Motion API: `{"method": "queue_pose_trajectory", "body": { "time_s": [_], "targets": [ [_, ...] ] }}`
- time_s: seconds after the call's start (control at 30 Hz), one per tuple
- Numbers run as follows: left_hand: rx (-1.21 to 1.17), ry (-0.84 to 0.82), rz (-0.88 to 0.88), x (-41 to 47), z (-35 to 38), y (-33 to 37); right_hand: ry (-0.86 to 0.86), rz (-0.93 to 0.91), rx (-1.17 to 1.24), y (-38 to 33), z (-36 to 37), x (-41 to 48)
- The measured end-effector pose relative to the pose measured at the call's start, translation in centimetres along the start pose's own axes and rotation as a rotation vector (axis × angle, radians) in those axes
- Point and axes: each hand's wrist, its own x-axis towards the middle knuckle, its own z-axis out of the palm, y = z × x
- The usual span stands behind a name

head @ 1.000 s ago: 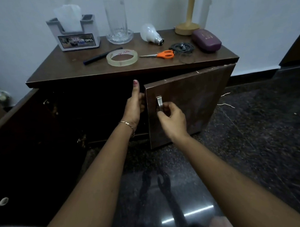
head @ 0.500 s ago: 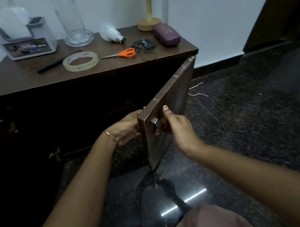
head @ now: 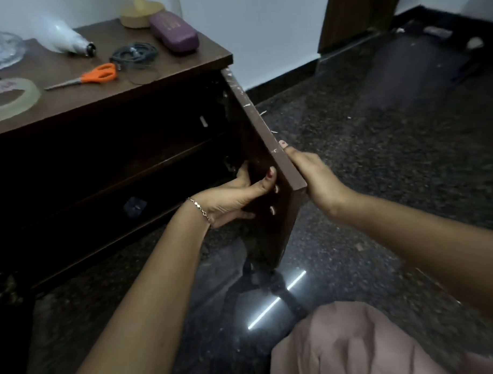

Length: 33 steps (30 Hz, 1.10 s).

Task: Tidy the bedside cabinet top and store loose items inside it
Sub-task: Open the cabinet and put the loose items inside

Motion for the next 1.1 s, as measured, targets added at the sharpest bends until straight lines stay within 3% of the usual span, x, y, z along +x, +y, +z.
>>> {"method": "queue_pose_trajectory", "body": {
  "time_s": [0.5, 0.6, 0.83, 1.03, 1.1],
  "targets": [
    [-0.044, 0.141, 0.029, 4.9, 6.1, 2.6, -0.181, 0.12, -0.109, -2.1, -8.2, 0.2],
    [-0.057, 0.188, 0.045, 5.5, 6.7, 2.6, -0.148, 0.125, -0.134, -2.5, -8.9, 0.9],
    [-0.029, 0.444, 0.222, 5.6, 6.6, 2.9, 0.044, -0.025, -0.304, -5.0, -8.0, 1.6],
    [-0.008, 0.558, 0.377, 4.1, 4.9, 4.5, 0.216, -0.319, -0.786, -7.3, -4.1, 2.0],
    [-0.037, 0.638, 0.406, 3.5, 4.0, 5.3, 0.241, -0.397, -0.839, -7.9, -2.5, 2.3]
  ]
}}
